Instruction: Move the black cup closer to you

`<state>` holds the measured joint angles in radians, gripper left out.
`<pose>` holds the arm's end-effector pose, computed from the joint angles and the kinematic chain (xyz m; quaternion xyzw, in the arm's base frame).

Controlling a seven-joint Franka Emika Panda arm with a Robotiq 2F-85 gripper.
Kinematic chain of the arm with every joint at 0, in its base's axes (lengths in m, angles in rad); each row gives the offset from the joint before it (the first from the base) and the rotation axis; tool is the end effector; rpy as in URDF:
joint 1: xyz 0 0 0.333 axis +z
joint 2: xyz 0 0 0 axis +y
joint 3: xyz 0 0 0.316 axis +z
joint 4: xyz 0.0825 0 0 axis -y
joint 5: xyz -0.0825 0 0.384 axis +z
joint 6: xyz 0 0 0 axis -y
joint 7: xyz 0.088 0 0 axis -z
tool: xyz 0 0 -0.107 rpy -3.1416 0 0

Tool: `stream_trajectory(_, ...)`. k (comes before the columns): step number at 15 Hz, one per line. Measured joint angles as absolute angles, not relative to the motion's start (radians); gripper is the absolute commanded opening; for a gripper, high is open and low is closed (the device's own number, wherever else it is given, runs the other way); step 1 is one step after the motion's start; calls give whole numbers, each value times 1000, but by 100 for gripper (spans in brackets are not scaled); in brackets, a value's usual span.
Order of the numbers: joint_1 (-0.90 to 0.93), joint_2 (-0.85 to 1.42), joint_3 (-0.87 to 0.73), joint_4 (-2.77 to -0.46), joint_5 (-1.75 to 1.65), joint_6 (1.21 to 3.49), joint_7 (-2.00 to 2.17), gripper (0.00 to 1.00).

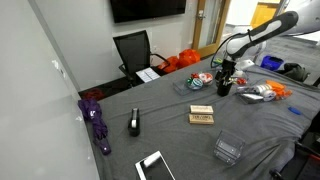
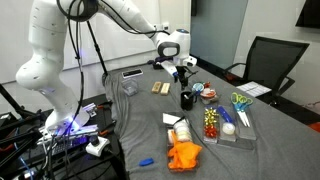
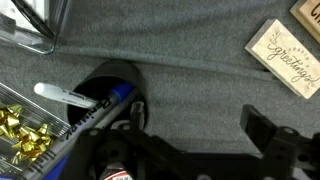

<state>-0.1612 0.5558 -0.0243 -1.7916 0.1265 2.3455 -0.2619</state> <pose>0.6457 -0.1180 0.2406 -0.9992 0.0043 -0.0079 0.0379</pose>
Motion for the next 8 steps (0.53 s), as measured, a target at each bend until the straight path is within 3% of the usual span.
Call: stream_trajectory(8, -167, 628, -27, -1747, 86, 2380, -261, 100)
